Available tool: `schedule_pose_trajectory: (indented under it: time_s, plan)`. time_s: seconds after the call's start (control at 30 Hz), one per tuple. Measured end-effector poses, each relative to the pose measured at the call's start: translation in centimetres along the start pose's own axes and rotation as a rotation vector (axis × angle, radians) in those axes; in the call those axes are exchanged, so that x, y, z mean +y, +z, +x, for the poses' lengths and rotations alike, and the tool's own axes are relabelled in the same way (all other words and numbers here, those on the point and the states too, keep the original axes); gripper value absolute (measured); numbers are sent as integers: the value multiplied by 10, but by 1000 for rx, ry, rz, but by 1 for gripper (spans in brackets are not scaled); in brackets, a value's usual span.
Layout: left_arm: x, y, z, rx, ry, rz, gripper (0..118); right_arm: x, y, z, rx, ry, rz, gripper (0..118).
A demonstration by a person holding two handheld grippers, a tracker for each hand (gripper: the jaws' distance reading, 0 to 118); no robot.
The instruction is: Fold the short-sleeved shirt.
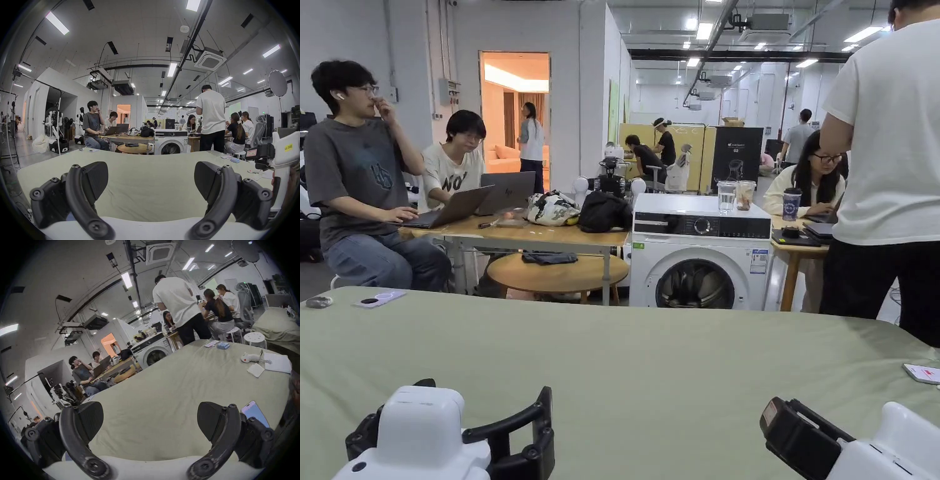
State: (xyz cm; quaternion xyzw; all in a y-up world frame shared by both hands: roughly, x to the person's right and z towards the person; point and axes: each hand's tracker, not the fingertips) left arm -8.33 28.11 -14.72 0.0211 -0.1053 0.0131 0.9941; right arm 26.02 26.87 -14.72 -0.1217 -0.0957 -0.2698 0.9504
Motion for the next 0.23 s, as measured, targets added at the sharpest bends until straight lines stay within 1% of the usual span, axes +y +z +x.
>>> schedule_pose_trajectory:
  time_s: [0.1,0.17,0.23]
  plan:
    - [0,0,0,-1,-11,0,107,-1,-1,1,53,0,-24,115]
    - [1,0,-1,4,-7,-2,107,-2,0,-1,64,9,-20,115]
    - [0,-1,-2,0,6,-4,107,-4,1,-5,65,45,-8,115]
